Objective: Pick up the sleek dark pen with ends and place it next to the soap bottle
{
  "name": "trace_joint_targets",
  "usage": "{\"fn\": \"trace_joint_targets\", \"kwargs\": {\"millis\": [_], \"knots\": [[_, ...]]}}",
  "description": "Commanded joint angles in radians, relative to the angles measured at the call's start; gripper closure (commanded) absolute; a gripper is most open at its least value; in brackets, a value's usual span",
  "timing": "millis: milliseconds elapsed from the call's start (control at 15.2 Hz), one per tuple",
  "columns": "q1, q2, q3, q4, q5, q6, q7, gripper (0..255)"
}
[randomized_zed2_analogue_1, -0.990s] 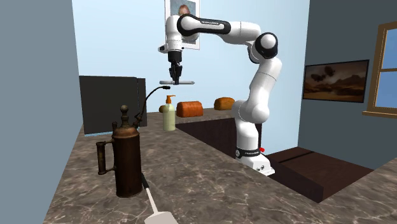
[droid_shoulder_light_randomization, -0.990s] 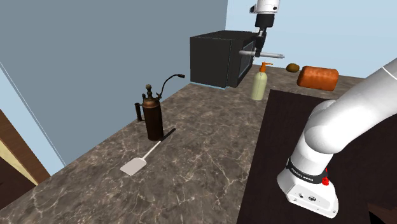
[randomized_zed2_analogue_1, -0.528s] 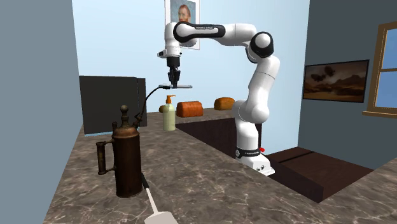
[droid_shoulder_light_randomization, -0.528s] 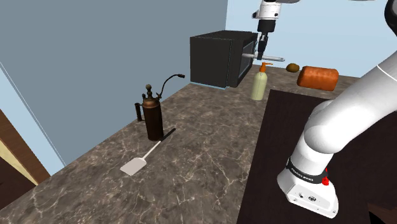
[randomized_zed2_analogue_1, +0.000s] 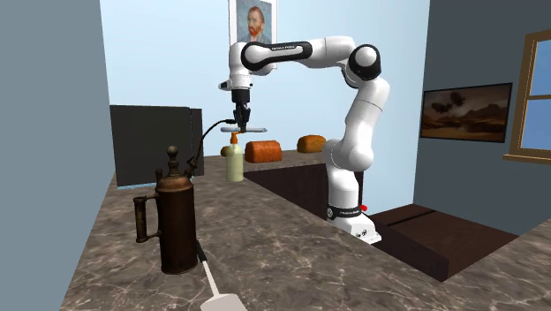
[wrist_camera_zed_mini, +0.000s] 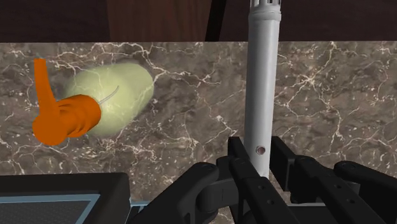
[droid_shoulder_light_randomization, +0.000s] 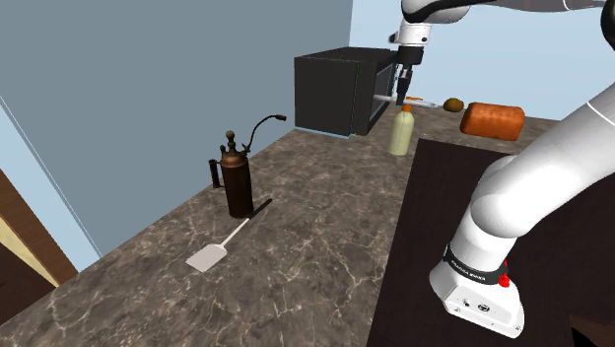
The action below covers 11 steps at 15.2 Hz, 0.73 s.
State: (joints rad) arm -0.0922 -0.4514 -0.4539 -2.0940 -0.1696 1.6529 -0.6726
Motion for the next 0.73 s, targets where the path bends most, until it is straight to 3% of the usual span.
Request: {"fn": "trace_joint_targets", "kwargs": {"millis": [0, 660], "knots": [[-0.002, -0.005, -0.002, -0.035, -0.003, 0.030, 0.003, 255], [-0.009, -0.004, -0.021, -0.167, -0.016, 0.164, 0.004, 255]]}}
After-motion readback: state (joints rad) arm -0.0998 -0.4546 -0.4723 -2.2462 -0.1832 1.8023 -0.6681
